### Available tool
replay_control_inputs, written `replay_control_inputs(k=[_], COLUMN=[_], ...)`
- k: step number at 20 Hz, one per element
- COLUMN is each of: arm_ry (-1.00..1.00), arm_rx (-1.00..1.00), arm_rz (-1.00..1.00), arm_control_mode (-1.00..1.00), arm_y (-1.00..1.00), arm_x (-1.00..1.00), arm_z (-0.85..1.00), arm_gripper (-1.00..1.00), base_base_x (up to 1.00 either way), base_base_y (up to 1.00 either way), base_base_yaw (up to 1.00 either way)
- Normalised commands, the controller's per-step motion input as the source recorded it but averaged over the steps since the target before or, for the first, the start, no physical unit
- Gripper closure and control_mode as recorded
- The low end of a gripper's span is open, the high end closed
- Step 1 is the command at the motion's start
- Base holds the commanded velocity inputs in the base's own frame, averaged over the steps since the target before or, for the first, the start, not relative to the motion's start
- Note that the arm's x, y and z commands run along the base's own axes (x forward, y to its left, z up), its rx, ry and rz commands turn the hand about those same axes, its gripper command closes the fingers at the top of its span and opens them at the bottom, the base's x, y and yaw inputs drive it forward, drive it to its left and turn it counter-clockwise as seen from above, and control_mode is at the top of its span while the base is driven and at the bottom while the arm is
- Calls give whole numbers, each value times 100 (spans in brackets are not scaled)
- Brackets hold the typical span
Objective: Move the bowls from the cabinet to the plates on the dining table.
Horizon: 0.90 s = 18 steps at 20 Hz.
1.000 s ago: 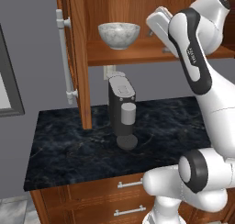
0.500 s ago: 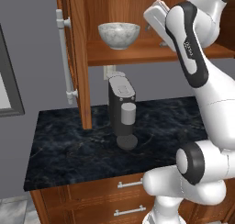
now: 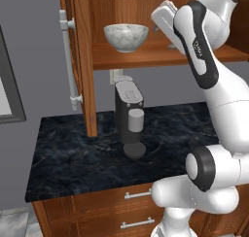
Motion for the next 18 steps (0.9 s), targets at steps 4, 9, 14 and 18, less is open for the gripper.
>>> replay_control_inputs(k=[4, 9, 14, 18], arm_ry=[0, 0, 0, 0], arm_rx=[0, 0, 0, 0], arm_rz=[0, 0, 0, 0], arm_control_mode=[-100, -100, -100, -100], arm_y=[6, 9, 14, 12], arm_x=[11, 17, 28, 39], arm_z=[-12, 0, 0, 0], arm_gripper=[-100, -100, -100, -100], base_base_x=[0, 0, 0, 0], base_base_y=[0, 0, 0, 0], base_base_yaw=[0, 0, 0, 0])
